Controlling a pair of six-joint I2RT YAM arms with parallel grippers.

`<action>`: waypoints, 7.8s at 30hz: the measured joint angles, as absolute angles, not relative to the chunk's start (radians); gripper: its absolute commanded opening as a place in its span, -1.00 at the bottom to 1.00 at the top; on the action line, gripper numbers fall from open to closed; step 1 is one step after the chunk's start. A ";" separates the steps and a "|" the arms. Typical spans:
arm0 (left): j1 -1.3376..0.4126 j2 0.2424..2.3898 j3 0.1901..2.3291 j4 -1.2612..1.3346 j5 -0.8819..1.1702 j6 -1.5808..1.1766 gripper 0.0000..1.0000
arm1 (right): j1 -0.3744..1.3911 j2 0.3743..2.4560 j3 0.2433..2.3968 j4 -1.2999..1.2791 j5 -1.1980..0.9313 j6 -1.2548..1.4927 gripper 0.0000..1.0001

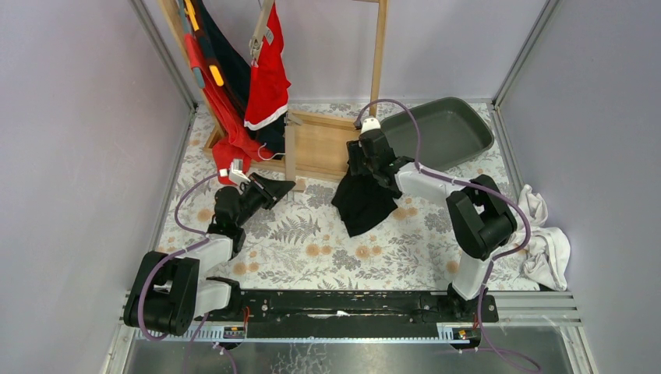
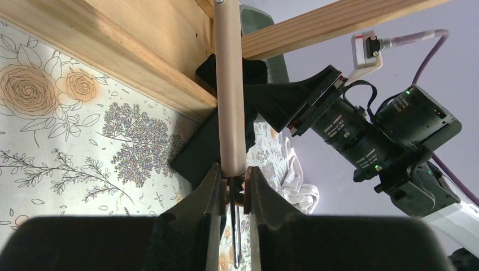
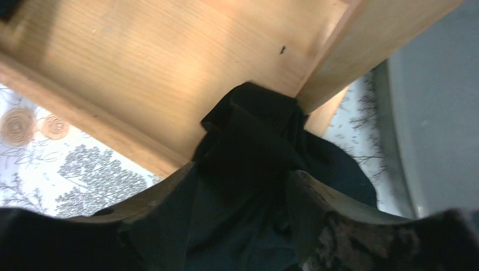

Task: Clip the underwear to the hanger
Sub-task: Adjust the underwear at the center of the board.

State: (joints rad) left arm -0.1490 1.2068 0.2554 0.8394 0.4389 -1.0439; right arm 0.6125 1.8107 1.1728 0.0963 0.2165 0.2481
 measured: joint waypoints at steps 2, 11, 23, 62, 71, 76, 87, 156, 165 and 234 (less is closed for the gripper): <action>-0.149 1.208 0.255 0.843 0.439 -1.044 -1.00 | 0.596 1.811 1.181 0.098 0.218 0.240 0.51; -0.149 1.225 0.255 0.862 0.439 -1.044 -1.00 | 0.598 1.700 1.118 0.088 0.199 0.242 0.56; -0.149 1.258 0.256 0.870 0.439 -1.044 -1.00 | 0.680 1.446 0.959 0.063 0.173 0.270 0.48; -0.149 1.238 0.256 0.868 0.438 -1.044 -1.00 | 0.882 1.539 0.728 -0.105 0.341 0.436 -0.29; -0.149 1.239 0.252 0.888 0.424 -1.052 -1.00 | 0.879 1.379 0.715 -0.246 0.425 0.453 0.39; -0.149 1.256 0.241 0.950 0.411 -1.079 -1.00 | 0.877 1.403 0.848 -0.220 0.398 0.447 0.50; -0.149 1.193 0.243 0.962 0.404 -1.090 -1.00 | 0.846 1.762 1.140 -0.190 0.323 0.601 0.53; -0.176 1.577 0.205 1.424 0.581 -1.224 -1.00 | 0.624 1.501 0.568 0.666 -0.025 0.654 -1.00; -0.185 1.576 0.215 1.468 0.575 -1.227 -1.00 | 0.562 1.520 0.572 0.819 -0.172 0.700 -1.00; -0.214 1.299 0.214 1.234 0.489 -1.099 -1.00 | 0.861 1.797 1.079 -0.267 0.412 0.521 -0.05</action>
State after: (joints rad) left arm -0.2138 1.2987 0.2142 1.2335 0.4892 -1.0992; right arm 0.8612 1.7969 1.0794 -0.2668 0.4122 0.5209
